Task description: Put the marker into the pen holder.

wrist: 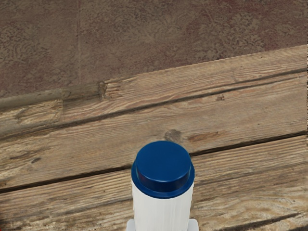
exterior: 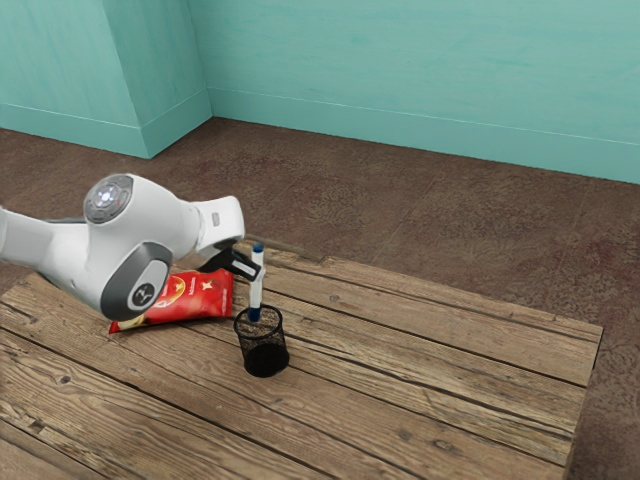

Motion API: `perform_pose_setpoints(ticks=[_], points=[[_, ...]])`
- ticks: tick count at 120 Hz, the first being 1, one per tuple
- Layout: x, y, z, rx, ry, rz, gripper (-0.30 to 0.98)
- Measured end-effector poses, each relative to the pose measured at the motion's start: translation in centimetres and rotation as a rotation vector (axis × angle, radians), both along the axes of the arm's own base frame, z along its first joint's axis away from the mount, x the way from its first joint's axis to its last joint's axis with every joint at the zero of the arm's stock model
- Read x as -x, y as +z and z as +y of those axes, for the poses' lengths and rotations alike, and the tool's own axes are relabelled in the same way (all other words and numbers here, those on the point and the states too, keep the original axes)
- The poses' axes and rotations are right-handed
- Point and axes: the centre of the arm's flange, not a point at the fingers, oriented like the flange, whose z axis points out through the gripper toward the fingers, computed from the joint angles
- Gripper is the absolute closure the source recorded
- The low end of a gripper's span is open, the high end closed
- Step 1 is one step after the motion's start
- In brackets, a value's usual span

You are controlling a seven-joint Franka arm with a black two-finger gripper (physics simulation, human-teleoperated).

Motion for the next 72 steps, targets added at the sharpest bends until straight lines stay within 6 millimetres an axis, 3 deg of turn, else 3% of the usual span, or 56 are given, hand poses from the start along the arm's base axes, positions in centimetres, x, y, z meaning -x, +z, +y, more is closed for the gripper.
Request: perform_pose_setpoints(ticks=[18, 38, 45, 48, 52, 62, 72], points=[[0.4, -0.1, -0.9, 0.004, -0.010, 0.005, 0.78], [0.5, 0.2, -1.0, 0.000, -0.004, 0.034, 0.41], [0.2, 1.8, -1.0, 0.000, 0.004, 0.027, 0.31], [-0.4, 3.1, -0.7, 0.006, 0.016, 0.012, 0.28], [-2.1, 6.3, -0.5, 0.015, 0.032, -0.015, 0.24], [-7.1, 17.3, 0.4, 0.046, 0.083, -0.045, 0.16], [-9.7, 27.7, 3.1, 0.045, 0.151, -0.020, 0.11]])
